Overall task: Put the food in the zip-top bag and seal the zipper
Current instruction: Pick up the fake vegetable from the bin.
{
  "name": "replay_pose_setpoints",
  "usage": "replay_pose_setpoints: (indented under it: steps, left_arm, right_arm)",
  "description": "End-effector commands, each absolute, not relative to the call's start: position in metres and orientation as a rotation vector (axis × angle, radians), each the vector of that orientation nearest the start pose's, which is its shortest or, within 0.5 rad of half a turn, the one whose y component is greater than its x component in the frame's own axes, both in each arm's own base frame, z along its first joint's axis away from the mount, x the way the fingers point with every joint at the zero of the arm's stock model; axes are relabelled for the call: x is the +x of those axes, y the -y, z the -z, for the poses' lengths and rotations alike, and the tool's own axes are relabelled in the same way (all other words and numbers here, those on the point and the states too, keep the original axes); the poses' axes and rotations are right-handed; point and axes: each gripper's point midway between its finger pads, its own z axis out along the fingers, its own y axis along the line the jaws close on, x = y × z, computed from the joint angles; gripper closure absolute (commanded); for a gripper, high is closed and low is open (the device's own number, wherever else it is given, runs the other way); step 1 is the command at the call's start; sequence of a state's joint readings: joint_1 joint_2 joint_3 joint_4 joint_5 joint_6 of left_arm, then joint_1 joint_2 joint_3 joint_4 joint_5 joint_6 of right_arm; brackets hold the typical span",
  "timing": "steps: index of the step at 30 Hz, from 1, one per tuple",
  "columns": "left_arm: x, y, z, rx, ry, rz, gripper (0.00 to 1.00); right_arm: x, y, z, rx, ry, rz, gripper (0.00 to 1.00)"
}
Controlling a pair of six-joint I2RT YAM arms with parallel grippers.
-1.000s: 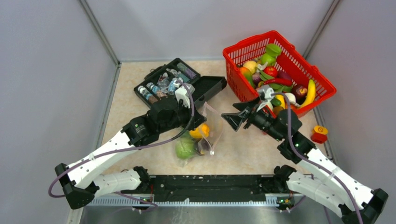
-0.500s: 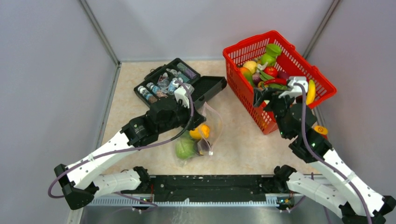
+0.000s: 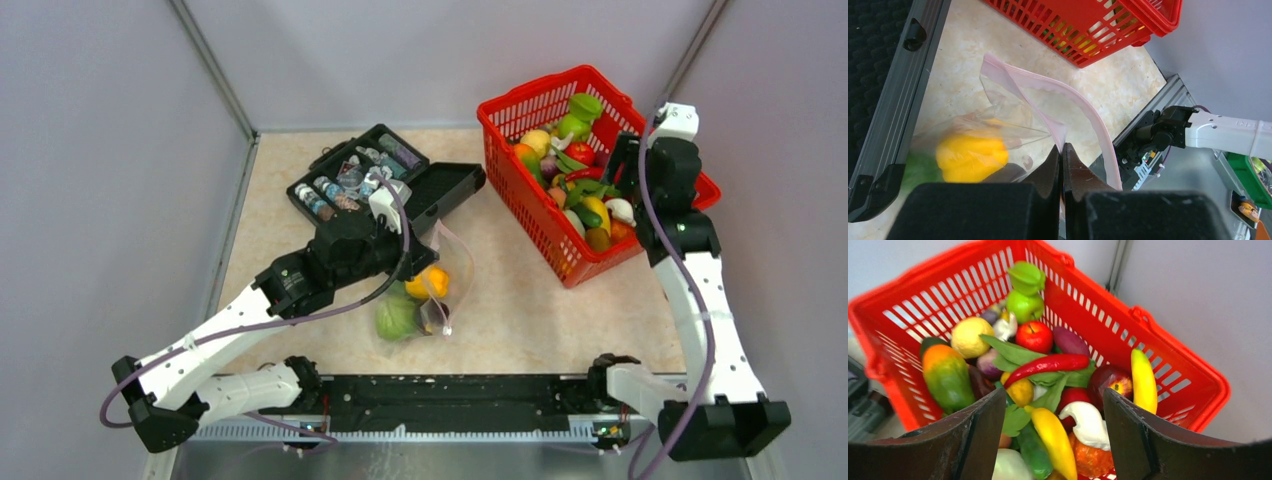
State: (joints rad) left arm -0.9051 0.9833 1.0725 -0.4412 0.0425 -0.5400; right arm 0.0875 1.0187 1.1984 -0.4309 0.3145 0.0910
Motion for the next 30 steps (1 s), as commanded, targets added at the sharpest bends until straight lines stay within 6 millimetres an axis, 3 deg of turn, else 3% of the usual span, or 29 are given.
replay_pose_setpoints:
  steps: [1,5,8,13,27,30]
  left_arm:
    - [0.183,0.279,-0.310,0.395,-1.955,1.006,1.00]
    - [0.182,0.279,-0.310,0.404,-1.958,1.010,1.00]
    - [0.181,0.279,-0.309,0.408,-1.959,1.010,1.00]
    - [0.181,0.281,-0.309,0.416,-1.957,1.017,1.00]
    - [0.182,0.277,-0.307,0.420,-1.955,0.989,1.00]
    - [0.183,0.275,-0.306,0.422,-1.952,0.979,1.00]
  right_arm:
    - [0.360,0.017,-0.316,0.183,-1.961,0.058,0.30]
    - [0.366,0.053,-0.276,0.263,-2.151,0.154,0.28]
    - [0.368,0.068,-0.254,0.289,-2.266,0.166,0.27]
    - [0.371,0.068,-0.230,0.252,-2.369,0.150,0.31]
    - [0.349,0.070,-0.160,0.195,-2.613,0.183,0.22]
    - [0.350,0.078,-0.147,0.233,-2.637,0.243,0.32]
